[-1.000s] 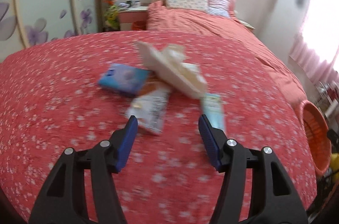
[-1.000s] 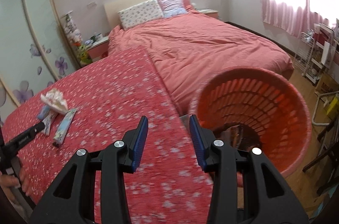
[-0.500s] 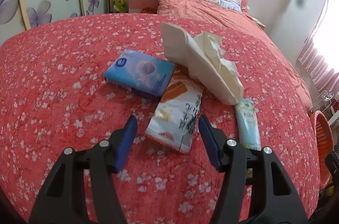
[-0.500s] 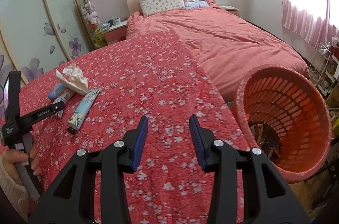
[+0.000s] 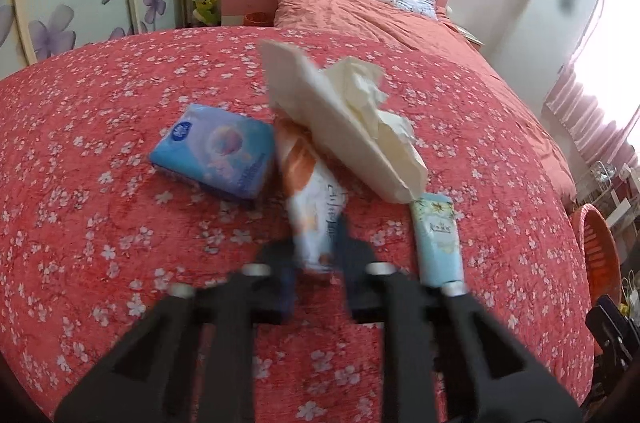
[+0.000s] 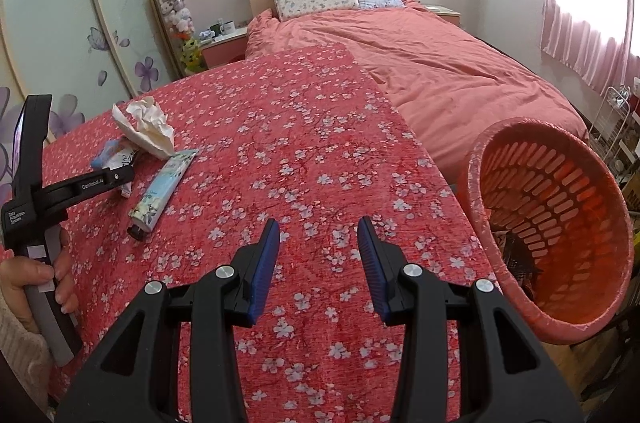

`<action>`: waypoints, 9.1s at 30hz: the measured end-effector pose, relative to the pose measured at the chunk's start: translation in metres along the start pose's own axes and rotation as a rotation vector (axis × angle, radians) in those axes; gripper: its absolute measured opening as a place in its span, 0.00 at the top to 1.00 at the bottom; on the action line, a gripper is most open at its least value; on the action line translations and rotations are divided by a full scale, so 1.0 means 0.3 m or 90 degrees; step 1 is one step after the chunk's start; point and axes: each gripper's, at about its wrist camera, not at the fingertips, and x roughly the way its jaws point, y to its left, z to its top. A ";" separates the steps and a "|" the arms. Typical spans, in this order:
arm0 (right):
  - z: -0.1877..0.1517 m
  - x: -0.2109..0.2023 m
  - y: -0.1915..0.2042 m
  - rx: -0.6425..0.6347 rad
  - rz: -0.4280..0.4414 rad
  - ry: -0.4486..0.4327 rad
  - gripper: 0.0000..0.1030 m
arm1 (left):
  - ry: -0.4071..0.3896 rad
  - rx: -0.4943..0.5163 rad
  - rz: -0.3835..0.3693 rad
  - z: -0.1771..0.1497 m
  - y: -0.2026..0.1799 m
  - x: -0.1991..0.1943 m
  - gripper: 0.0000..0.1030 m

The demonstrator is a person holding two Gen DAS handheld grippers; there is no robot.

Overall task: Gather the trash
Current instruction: 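Grasp the snack bag with the left tool while the right tool grasps the hand cream tube, then carry the snack bag and hand cream tube over the orange basket, then open both tools to drop the snack bag and tube into the basket, then move both tools back toward the tissue pack and crumpled tissues on the bed, then grasp the blue tissue pack with the left tool while the right tool grasps the crumpled tissues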

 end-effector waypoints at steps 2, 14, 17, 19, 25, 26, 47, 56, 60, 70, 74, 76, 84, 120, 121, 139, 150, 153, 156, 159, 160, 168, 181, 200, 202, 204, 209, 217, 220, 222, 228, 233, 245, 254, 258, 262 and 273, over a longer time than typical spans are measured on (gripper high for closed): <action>0.000 -0.002 0.004 -0.002 0.001 0.000 0.60 | -0.002 0.000 0.000 -0.008 -0.004 -0.006 0.89; 0.007 0.005 0.100 -0.028 0.029 0.002 0.60 | -0.066 0.026 -0.008 -0.098 0.071 -0.193 0.94; 0.011 0.017 0.151 -0.037 0.045 0.006 0.60 | -0.079 0.018 -0.001 -0.121 0.123 -0.249 0.94; 0.015 0.027 0.189 -0.044 0.057 0.008 0.60 | -0.084 0.017 0.016 -0.130 0.159 -0.271 0.94; 0.027 0.082 0.328 -0.070 0.094 0.021 0.60 | -0.068 -0.013 0.055 -0.128 0.279 -0.262 0.94; 0.026 0.091 0.340 -0.069 0.098 0.026 0.60 | -0.064 -0.017 0.059 -0.130 0.293 -0.256 0.94; 0.016 0.217 0.446 -0.069 0.091 0.078 0.70 | -0.021 -0.073 0.049 -0.137 0.385 -0.177 0.94; 0.031 0.232 0.458 -0.068 0.087 0.077 0.70 | -0.022 -0.085 0.036 -0.147 0.390 -0.179 0.94; 0.035 0.237 0.456 -0.067 0.088 0.076 0.70 | -0.023 -0.088 0.034 -0.148 0.391 -0.181 0.94; 0.005 0.205 0.406 -0.081 0.088 0.066 0.73 | -0.022 -0.079 0.042 -0.148 0.393 -0.189 0.94; -0.004 0.176 0.363 -0.077 0.081 0.057 0.73 | -0.027 -0.073 0.043 -0.149 0.375 -0.193 0.94; -0.006 0.159 0.337 -0.072 0.079 0.051 0.73 | -0.032 -0.068 0.040 -0.152 0.360 -0.207 0.94; 0.001 0.091 0.240 -0.042 0.067 0.022 0.73 | -0.059 -0.039 0.019 -0.143 0.266 -0.284 0.94; 0.007 -0.268 -0.314 0.131 -0.029 -0.159 0.73 | -0.080 0.171 -0.227 -0.139 -0.598 -0.438 0.94; 0.005 -0.274 -0.336 0.138 -0.034 -0.162 0.73 | -0.078 0.176 -0.233 -0.144 -0.619 -0.433 0.94; -0.039 -0.286 -0.663 0.244 -0.089 -0.180 0.73 | -0.007 0.258 -0.340 -0.235 -1.050 -0.296 0.94; -0.054 -0.243 -0.750 0.283 -0.092 -0.171 0.73 | 0.041 0.274 -0.355 -0.268 -1.171 -0.177 0.94; -0.054 -0.229 -0.766 0.290 -0.086 -0.165 0.73 | 0.045 0.271 -0.344 -0.282 -1.193 -0.156 0.85; -0.058 -0.221 -0.779 0.299 -0.083 -0.162 0.73 | 0.052 0.267 -0.329 -0.287 -1.187 -0.127 0.70; -0.062 -0.218 -0.781 0.301 -0.084 -0.155 0.65 | 0.057 0.264 -0.319 -0.290 -1.178 -0.106 0.65; -0.065 -0.217 -0.780 0.300 -0.087 -0.154 0.63 | 0.059 0.262 -0.315 -0.290 -1.170 -0.100 0.63; -0.064 -0.203 -0.747 0.286 -0.092 -0.136 0.62 | 0.047 0.251 -0.266 -0.267 -1.046 -0.093 0.58; -0.037 -0.177 -0.610 0.231 -0.073 -0.116 0.62 | 0.009 0.188 -0.146 -0.171 -0.687 -0.128 0.51; 0.033 -0.077 -0.260 0.102 -0.009 -0.073 0.58 | -0.032 -0.013 0.091 0.007 -0.001 -0.105 0.44; 0.039 -0.060 -0.220 0.088 -0.001 -0.066 0.58 | -0.023 -0.035 0.104 0.033 0.054 -0.079 0.44; 0.042 -0.048 -0.187 0.078 0.005 -0.062 0.58 | -0.012 -0.048 0.109 0.051 0.088 -0.056 0.44; 0.056 -0.011 -0.112 0.051 0.019 -0.048 0.58 | -0.005 -0.046 0.105 0.085 0.107 -0.016 0.44; 0.062 0.033 -0.009 0.019 0.042 -0.030 0.58 | -0.008 -0.059 0.134 0.145 0.186 0.019 0.45; 0.062 0.046 0.013 0.011 0.049 -0.026 0.58 | -0.011 -0.071 0.152 0.146 0.253 0.006 0.45; 0.062 0.059 0.031 0.009 0.056 -0.022 0.58 | -0.012 -0.084 0.166 0.149 0.304 -0.005 0.45; 0.068 0.086 0.073 -0.003 0.070 -0.015 0.58 | -0.042 -0.125 0.125 0.168 0.383 -0.066 0.39; 0.084 0.107 0.109 -0.010 0.081 -0.015 0.58 | -0.051 -0.104 0.128 0.214 0.334 -0.038 0.36; 0.083 0.135 0.127 -0.016 0.083 -0.001 0.58 | -0.004 -0.128 0.161 0.300 0.324 0.096 0.35; 0.071 0.129 0.121 -0.013 0.087 -0.001 0.58 | -0.005 -0.105 0.144 0.262 0.366 0.078 0.40; 0.066 0.131 0.131 -0.015 0.093 0.002 0.58 | -0.010 -0.120 0.138 0.247 0.388 0.063 0.40; 0.062 0.125 0.143 -0.022 0.094 0.002 0.58 | -0.012 -0.122 0.151 0.249 0.377 0.070 0.45; 0.069 0.131 0.187 -0.033 0.102 0.008 0.58 | -0.012 -0.083 0.155 0.151 0.420 -0.006 0.49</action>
